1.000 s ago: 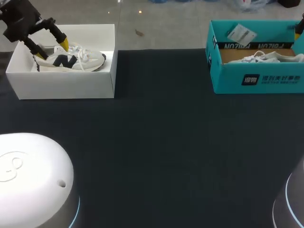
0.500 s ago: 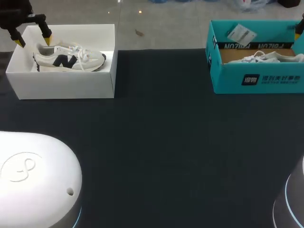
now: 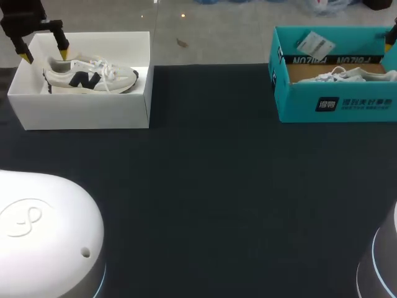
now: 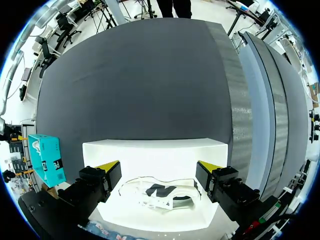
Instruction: Take the shoe out of the shoebox, open the shoe tongue, remove and reinsert the insole, then place the shoe into the shoebox
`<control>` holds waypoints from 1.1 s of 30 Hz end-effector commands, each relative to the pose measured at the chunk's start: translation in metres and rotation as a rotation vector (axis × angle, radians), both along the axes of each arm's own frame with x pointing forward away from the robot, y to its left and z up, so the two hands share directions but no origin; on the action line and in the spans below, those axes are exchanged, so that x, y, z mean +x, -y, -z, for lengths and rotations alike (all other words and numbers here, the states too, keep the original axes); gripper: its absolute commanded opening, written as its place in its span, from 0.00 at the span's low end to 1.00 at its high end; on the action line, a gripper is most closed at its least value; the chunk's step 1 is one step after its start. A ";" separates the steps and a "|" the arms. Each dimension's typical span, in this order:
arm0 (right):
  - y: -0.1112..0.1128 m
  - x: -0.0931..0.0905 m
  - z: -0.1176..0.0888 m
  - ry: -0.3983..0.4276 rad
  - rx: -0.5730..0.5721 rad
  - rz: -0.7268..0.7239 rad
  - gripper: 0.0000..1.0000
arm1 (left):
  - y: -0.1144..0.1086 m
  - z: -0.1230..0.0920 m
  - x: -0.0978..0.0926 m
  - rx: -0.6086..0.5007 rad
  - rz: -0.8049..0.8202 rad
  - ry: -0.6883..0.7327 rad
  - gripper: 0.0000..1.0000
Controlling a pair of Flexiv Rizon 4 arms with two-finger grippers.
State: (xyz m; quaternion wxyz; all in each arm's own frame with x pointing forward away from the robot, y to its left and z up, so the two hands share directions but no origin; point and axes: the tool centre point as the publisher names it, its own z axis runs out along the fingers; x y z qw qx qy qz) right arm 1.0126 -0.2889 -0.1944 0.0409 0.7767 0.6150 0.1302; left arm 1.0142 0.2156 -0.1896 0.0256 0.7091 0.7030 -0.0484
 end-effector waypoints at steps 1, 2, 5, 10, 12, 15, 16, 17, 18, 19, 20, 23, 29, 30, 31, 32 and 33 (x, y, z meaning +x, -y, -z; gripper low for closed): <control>-0.001 0.000 0.000 0.001 0.000 0.001 1.00 | 0.000 -0.001 -0.001 0.003 0.000 0.001 1.00; -0.001 0.000 0.000 0.001 0.000 0.001 1.00 | 0.000 -0.001 -0.001 0.003 0.000 0.001 1.00; -0.001 0.000 0.000 0.001 0.000 0.001 1.00 | 0.000 -0.001 -0.001 0.003 0.000 0.001 1.00; -0.001 0.000 0.000 0.001 0.000 0.001 1.00 | -0.015 0.010 0.024 0.025 -0.067 0.130 1.00; -0.001 0.000 0.000 0.001 0.000 0.001 1.00 | -0.023 0.015 0.033 0.020 -0.082 0.131 1.00; -0.001 0.000 0.000 0.001 0.000 0.001 1.00 | -0.035 0.026 0.046 0.068 -0.073 0.106 1.00; -0.001 0.000 0.000 0.001 0.000 0.001 1.00 | -0.038 0.031 0.050 0.117 -0.058 0.106 1.00; -0.001 0.000 0.000 0.001 0.000 0.001 1.00 | -0.042 0.036 0.055 0.113 -0.051 0.086 1.00; -0.001 0.000 0.000 0.001 0.000 0.001 1.00 | -0.045 0.042 0.059 0.136 -0.049 0.064 1.00; -0.001 0.000 0.000 0.001 0.000 0.001 1.00 | -0.049 0.047 0.063 0.182 -0.041 0.064 1.00; -0.001 0.000 0.000 0.001 0.000 0.001 1.00 | -0.051 0.051 0.068 0.162 -0.050 0.046 1.00; -0.001 0.000 0.000 0.001 0.000 0.001 1.00 | -0.059 0.061 0.081 0.154 -0.056 0.014 1.00; -0.001 0.000 0.000 0.001 0.000 0.001 1.00 | -0.071 0.072 0.104 0.128 -0.031 -0.022 1.00; -0.001 0.000 0.000 0.001 0.000 0.001 1.00 | -0.072 0.072 0.107 0.111 -0.037 -0.032 1.00; -0.001 0.000 0.000 0.001 0.000 0.001 1.00 | -0.073 0.072 0.111 0.124 -0.030 -0.016 1.00; -0.001 0.000 0.000 0.001 0.000 0.001 1.00 | -0.074 0.073 0.115 0.128 -0.032 -0.014 1.00; -0.001 0.000 0.000 0.001 0.000 0.001 1.00 | -0.075 0.073 0.118 0.124 -0.036 -0.015 1.00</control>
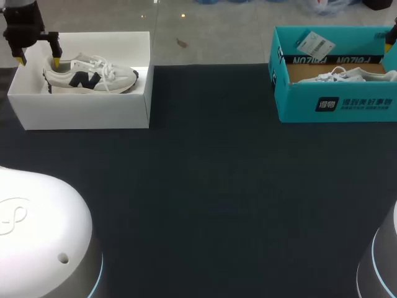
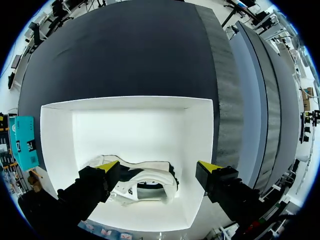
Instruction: Take the shoe out of the shoebox, open the shoe tongue, remove and reinsert the insole, then place the shoe into the shoebox
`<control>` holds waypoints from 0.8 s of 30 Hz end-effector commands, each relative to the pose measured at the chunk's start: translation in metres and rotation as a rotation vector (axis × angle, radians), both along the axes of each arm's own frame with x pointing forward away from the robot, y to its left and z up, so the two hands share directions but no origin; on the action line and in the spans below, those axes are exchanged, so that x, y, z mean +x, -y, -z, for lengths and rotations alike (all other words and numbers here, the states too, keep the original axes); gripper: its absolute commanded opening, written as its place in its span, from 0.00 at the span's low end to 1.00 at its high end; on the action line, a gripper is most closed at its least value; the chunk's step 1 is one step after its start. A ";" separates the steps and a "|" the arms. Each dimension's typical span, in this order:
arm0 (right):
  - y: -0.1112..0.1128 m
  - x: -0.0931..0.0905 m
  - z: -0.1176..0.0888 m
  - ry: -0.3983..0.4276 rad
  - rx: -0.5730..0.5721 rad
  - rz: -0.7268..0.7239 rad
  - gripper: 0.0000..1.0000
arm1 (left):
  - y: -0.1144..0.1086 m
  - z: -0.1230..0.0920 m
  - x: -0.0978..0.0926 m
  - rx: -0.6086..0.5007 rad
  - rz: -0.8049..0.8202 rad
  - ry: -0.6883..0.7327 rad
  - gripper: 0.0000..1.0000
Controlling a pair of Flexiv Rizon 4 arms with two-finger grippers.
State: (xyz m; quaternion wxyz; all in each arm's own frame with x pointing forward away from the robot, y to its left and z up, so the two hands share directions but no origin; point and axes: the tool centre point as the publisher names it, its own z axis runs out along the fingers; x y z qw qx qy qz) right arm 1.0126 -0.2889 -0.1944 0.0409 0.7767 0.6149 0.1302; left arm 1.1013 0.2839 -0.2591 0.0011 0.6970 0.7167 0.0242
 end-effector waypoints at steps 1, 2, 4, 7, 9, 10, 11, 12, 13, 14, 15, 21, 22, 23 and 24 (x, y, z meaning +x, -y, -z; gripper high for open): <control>-0.001 0.000 0.000 0.001 0.000 0.001 1.00 | -0.008 0.003 0.033 -0.010 -0.004 -0.078 1.00; -0.001 0.000 0.000 0.001 0.000 0.001 1.00 | -0.008 0.002 0.035 -0.006 -0.002 -0.076 1.00; -0.001 0.000 0.000 0.001 0.000 0.001 1.00 | -0.007 0.000 0.038 -0.014 0.011 -0.076 1.00; -0.001 0.000 0.000 0.001 0.000 0.001 1.00 | -0.006 -0.002 0.044 -0.009 0.022 -0.068 1.00; -0.001 0.000 0.000 0.001 0.000 0.001 1.00 | -0.007 -0.002 0.050 -0.002 0.021 -0.060 1.00; -0.001 0.000 0.000 0.001 0.000 0.001 1.00 | -0.007 -0.001 0.053 0.003 0.024 -0.057 1.00; -0.001 0.000 0.000 0.001 0.000 0.001 1.00 | -0.008 0.000 0.056 0.000 0.025 -0.058 1.00; -0.001 0.000 0.000 0.001 0.000 0.001 1.00 | -0.008 0.001 0.059 0.001 0.023 -0.062 1.00; -0.001 0.000 0.000 0.001 0.000 0.001 1.00 | -0.008 0.003 0.061 0.011 0.026 -0.064 1.00; -0.001 0.000 0.000 0.001 0.000 0.001 1.00 | -0.008 0.005 0.063 0.012 0.027 -0.064 1.00; -0.001 0.000 0.000 0.001 0.000 0.001 1.00 | -0.008 0.007 0.066 0.011 0.027 -0.067 1.00; -0.001 0.000 0.000 0.001 0.000 0.001 1.00 | -0.007 0.019 0.072 0.013 0.021 -0.067 1.00; -0.001 0.000 0.000 0.001 0.000 0.001 1.00 | -0.007 0.021 0.072 0.010 0.016 -0.065 1.00; -0.001 0.000 0.000 0.001 0.000 0.001 1.00 | -0.008 0.024 0.073 0.019 0.012 -0.061 1.00; -0.001 0.000 0.000 0.001 0.000 0.001 1.00 | -0.008 0.027 0.074 0.025 0.012 -0.043 1.00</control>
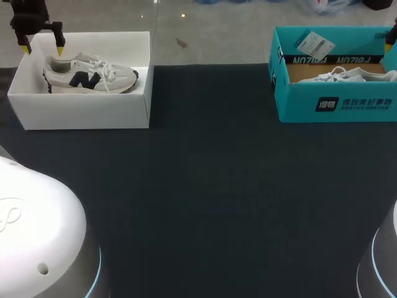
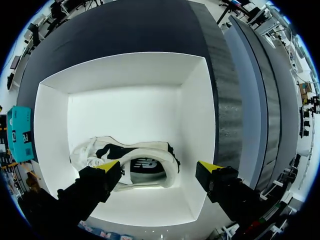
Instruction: Take the shoe out of the shoebox, open the shoe tongue, remove and reinsert the insole, then place the shoe into the shoebox
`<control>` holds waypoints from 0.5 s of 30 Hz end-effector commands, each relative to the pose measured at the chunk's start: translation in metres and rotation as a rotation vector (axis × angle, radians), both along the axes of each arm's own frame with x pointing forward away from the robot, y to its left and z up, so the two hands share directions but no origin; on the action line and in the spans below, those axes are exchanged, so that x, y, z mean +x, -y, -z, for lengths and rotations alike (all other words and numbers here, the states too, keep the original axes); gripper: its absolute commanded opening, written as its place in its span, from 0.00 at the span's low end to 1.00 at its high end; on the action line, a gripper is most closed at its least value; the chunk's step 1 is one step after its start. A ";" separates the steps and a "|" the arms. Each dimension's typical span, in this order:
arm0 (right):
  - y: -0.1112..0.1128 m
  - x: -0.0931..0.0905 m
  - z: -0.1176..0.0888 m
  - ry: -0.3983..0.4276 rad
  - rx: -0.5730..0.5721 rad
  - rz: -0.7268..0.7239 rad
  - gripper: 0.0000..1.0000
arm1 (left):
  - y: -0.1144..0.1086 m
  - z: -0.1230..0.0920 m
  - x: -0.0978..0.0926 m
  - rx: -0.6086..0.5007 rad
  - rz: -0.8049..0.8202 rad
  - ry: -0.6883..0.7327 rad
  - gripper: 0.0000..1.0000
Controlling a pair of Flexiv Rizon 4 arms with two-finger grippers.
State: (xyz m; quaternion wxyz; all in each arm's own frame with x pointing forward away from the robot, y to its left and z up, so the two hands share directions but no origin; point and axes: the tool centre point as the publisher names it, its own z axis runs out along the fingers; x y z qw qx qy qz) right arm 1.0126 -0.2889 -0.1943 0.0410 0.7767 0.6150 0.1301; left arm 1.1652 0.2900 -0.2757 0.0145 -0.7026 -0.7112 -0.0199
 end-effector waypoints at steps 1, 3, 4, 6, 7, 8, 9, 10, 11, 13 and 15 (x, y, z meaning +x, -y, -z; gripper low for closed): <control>-0.001 0.000 0.000 0.001 0.000 0.001 1.00 | -0.003 0.012 0.012 0.005 -0.008 -0.014 1.00; -0.001 0.000 0.000 0.001 0.000 0.001 1.00 | -0.005 0.017 0.015 0.033 -0.006 0.006 1.00; -0.001 0.000 0.000 0.001 0.000 0.001 1.00 | -0.006 0.019 0.016 0.031 -0.007 0.004 1.00; -0.001 0.000 0.000 0.001 0.000 0.001 1.00 | -0.008 0.024 0.020 0.054 -0.004 0.010 1.00; -0.001 0.000 0.000 0.001 0.000 0.001 1.00 | -0.008 0.025 0.022 0.046 -0.008 0.007 1.00; -0.001 0.000 0.000 0.001 0.000 0.001 1.00 | -0.008 0.026 0.024 0.051 -0.006 0.007 1.00; -0.001 0.000 0.000 0.001 0.000 0.001 1.00 | -0.008 0.027 0.026 0.060 -0.002 0.009 1.00; -0.001 0.000 0.000 0.001 0.000 0.001 1.00 | -0.007 0.025 0.028 0.050 -0.008 0.008 1.00; -0.001 0.000 0.000 0.001 0.000 0.001 1.00 | -0.005 0.022 0.028 0.029 -0.017 0.013 1.00; -0.001 0.000 0.000 0.001 0.000 0.001 1.00 | -0.002 0.016 0.026 0.022 -0.011 0.010 1.00; -0.001 0.000 0.000 0.001 0.000 0.001 1.00 | -0.002 0.016 0.026 0.022 -0.011 0.010 1.00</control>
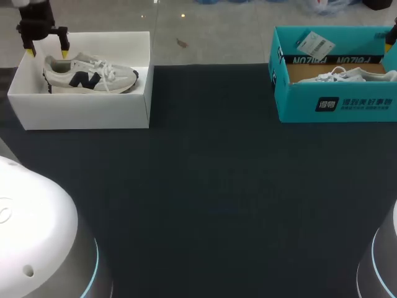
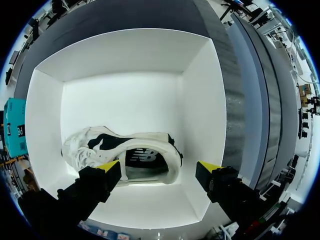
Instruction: Take the shoe out of the shoebox, open the shoe tongue, remove and reinsert the insole, then place the shoe into the shoebox
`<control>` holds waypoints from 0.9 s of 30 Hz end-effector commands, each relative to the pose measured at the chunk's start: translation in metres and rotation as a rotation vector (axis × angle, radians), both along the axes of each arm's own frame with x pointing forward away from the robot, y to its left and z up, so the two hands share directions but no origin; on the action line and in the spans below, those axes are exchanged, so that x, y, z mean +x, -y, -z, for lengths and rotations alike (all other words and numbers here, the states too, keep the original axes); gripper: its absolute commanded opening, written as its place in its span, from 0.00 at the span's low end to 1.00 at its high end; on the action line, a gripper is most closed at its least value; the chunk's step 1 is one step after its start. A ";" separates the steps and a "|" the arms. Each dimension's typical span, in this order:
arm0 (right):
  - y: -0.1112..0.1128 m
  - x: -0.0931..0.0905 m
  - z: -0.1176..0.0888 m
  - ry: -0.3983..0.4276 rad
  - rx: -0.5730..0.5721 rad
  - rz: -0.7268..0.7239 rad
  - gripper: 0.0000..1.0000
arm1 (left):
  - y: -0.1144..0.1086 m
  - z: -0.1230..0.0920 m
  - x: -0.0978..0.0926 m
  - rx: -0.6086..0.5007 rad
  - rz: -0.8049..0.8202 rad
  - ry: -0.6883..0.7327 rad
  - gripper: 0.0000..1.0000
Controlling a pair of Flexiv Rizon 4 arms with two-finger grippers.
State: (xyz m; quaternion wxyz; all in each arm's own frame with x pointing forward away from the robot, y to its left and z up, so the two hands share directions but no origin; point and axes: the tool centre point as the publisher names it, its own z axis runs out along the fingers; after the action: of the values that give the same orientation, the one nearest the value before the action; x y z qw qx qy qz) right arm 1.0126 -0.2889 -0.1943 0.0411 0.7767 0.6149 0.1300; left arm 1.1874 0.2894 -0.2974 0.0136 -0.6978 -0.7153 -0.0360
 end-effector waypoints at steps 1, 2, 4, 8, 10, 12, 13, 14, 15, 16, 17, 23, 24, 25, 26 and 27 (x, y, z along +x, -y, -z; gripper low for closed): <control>-0.001 0.000 0.000 0.001 0.000 0.001 1.00 | -0.002 -0.006 0.004 0.000 0.001 -0.014 1.00; -0.001 0.000 0.000 0.001 0.000 0.001 1.00 | -0.002 -0.006 0.004 0.000 0.001 -0.014 1.00; -0.001 0.000 0.000 0.001 0.000 0.001 1.00 | -0.002 -0.006 0.004 0.000 0.001 -0.014 1.00; -0.001 0.000 0.000 0.001 0.000 0.001 1.00 | -0.002 -0.006 0.004 0.000 0.001 -0.014 1.00; -0.001 0.000 0.000 0.001 0.000 0.001 1.00 | -0.002 -0.006 0.004 0.000 0.001 -0.014 1.00; -0.001 0.000 0.000 0.001 0.000 0.001 1.00 | -0.002 -0.006 0.004 0.000 0.001 -0.014 1.00; -0.001 0.000 0.000 0.001 0.000 0.001 1.00 | -0.002 -0.006 0.004 0.000 0.001 -0.014 1.00; -0.001 0.000 0.000 0.001 0.000 0.001 1.00 | -0.002 -0.006 0.004 0.000 0.001 -0.014 1.00; -0.001 0.000 0.000 0.001 0.000 0.001 1.00 | -0.001 -0.005 0.005 0.018 0.003 -0.003 1.00; -0.001 0.000 0.000 0.001 0.000 0.001 1.00 | 0.000 -0.003 0.008 0.015 0.003 -0.014 1.00; -0.001 0.000 0.000 0.001 0.000 0.001 1.00 | 0.000 -0.001 0.010 0.055 -0.003 -0.012 1.00; -0.001 0.000 0.000 0.001 0.000 0.001 1.00 | 0.002 0.002 0.014 0.059 0.012 -0.014 1.00; -0.001 0.000 0.000 0.001 0.000 0.001 1.00 | 0.001 0.004 0.015 0.059 0.011 -0.014 1.00; -0.001 0.000 0.000 0.001 0.000 0.001 1.00 | 0.000 0.005 0.015 0.059 0.010 -0.015 1.00; -0.001 0.000 0.000 0.001 0.000 0.001 1.00 | 0.000 0.006 0.015 0.062 0.008 -0.016 0.94; -0.001 0.000 0.000 0.001 0.000 0.001 1.00 | 0.000 0.006 0.016 0.059 0.002 -0.013 0.80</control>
State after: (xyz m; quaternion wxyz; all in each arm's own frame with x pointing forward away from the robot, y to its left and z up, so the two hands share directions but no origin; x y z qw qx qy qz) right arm 1.0125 -0.2888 -0.1942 0.0412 0.7766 0.6150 0.1300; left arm 1.1963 0.2886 -0.2997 0.0373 -0.6996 -0.7113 -0.0559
